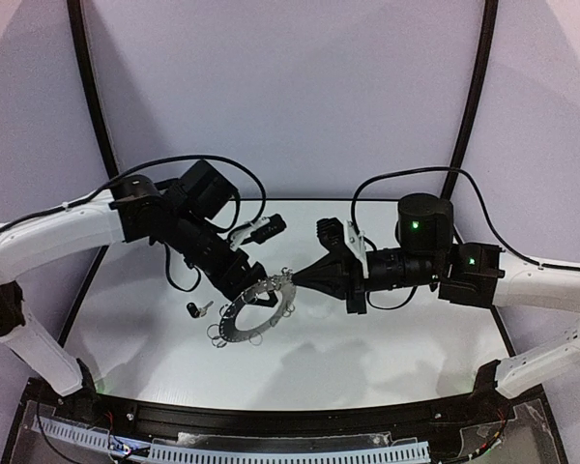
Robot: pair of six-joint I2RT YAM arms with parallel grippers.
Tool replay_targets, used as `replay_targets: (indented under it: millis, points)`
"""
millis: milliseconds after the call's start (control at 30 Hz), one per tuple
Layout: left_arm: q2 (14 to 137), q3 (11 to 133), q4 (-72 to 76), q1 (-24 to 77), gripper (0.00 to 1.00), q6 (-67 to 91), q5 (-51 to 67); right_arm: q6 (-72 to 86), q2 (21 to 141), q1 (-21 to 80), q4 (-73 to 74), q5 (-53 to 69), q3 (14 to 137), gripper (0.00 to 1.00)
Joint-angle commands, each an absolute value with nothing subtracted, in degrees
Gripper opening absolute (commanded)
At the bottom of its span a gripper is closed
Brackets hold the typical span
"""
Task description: Remove the keys from the keyring
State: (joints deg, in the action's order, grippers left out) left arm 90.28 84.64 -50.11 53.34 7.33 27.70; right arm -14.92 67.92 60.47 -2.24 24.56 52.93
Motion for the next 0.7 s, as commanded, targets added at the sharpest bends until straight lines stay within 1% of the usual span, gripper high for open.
replay_targets:
  millis: [0, 33, 167, 300, 500, 533, 567, 600, 667]
  points:
    - [82.0, 82.7, -48.1, 53.1, 0.80, 6.1, 26.8, -15.9, 65.6, 61.0, -1.5, 24.3, 53.8, 0.00]
    - [80.1, 81.6, -46.9, 53.2, 0.83, 6.0, 28.0, -16.4, 65.4, 61.0, -0.4, 25.0, 53.8, 0.00]
    - [74.9, 78.3, -44.5, 53.2, 0.88, 5.0, 28.3, -17.3, 64.5, 61.0, 0.5, 28.2, 53.3, 0.00]
    - [73.2, 77.3, -42.5, 53.2, 0.88, 5.5, 25.1, -20.1, 63.9, 61.0, 4.5, 33.7, 53.7, 0.00]
    - [76.1, 77.0, -38.4, 53.2, 0.81, 2.9, 33.8, -19.9, 63.7, 61.0, 6.0, 38.0, 54.5, 0.00]
    - [77.2, 76.9, -38.0, 53.2, 0.79, 2.4, 36.6, -20.0, 63.8, 61.0, 6.1, 39.4, 54.6, 0.00]
    - [77.7, 76.9, -37.1, 53.2, 0.74, 2.4, 38.4, -20.1, 63.7, 60.9, 6.2, 40.2, 54.8, 0.00]
    - [78.9, 77.3, -36.8, 53.2, 0.73, 1.8, 41.5, -19.9, 63.9, 61.0, 6.2, 41.0, 55.0, 0.00]
    - [80.3, 78.1, -36.7, 53.2, 0.72, 1.2, 45.7, -19.9, 64.3, 61.0, 6.6, 41.3, 55.6, 0.00]
